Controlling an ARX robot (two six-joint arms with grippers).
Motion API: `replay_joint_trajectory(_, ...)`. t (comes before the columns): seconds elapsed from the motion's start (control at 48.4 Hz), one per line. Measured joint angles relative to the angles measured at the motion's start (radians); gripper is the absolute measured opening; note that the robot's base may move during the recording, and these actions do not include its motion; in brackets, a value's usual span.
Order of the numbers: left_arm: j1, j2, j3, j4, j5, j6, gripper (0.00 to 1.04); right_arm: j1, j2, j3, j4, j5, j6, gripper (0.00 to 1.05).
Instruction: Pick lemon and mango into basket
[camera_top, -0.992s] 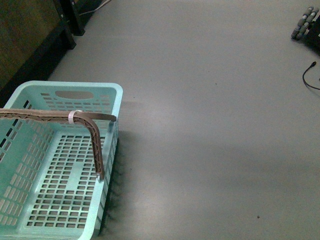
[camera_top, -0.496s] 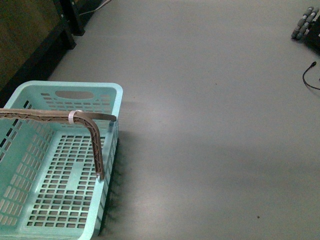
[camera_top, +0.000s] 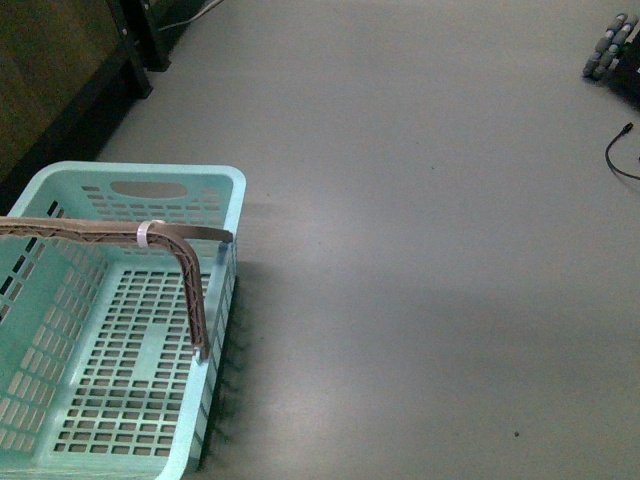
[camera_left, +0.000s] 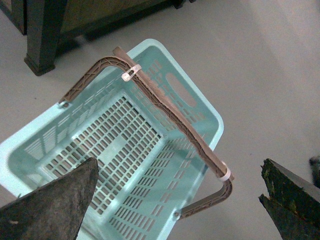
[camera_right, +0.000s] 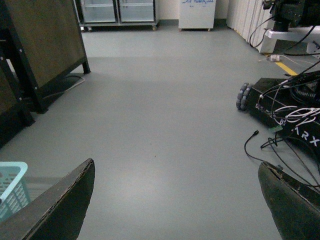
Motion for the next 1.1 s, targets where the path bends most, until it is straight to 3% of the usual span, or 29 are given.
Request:
replay_joint_trajectory(0.145,-0.024,0.322,0.002,0.282,-0.066,-0.177,0.98,0.000,0.000,0.000,0.000,0.000,0.000,0.96)
replay_joint_trajectory(0.227,-0.082,0.573,0.036,0.476,-0.111,-0.313,0.98,0.000,0.000,0.000,0.000,0.000,0.000,0.96)
replay_joint_trajectory(0.331,-0.139,0.775,0.089,0.599,-0.156,-0.406,0.98,0.000,0.000,0.000,0.000,0.000,0.000,0.96)
replay_joint_trajectory(0.703,-0.289,1.220,0.284,0.733,-0.208,-0.581,0.98,0.000,0.000,0.000,0.000,0.000,0.000,0.96)
replay_joint_trajectory(1.096,-0.288,1.412,0.445,0.764,-0.221,-0.624,0.98,0.000,0.000,0.000,0.000,0.000,0.000,0.96)
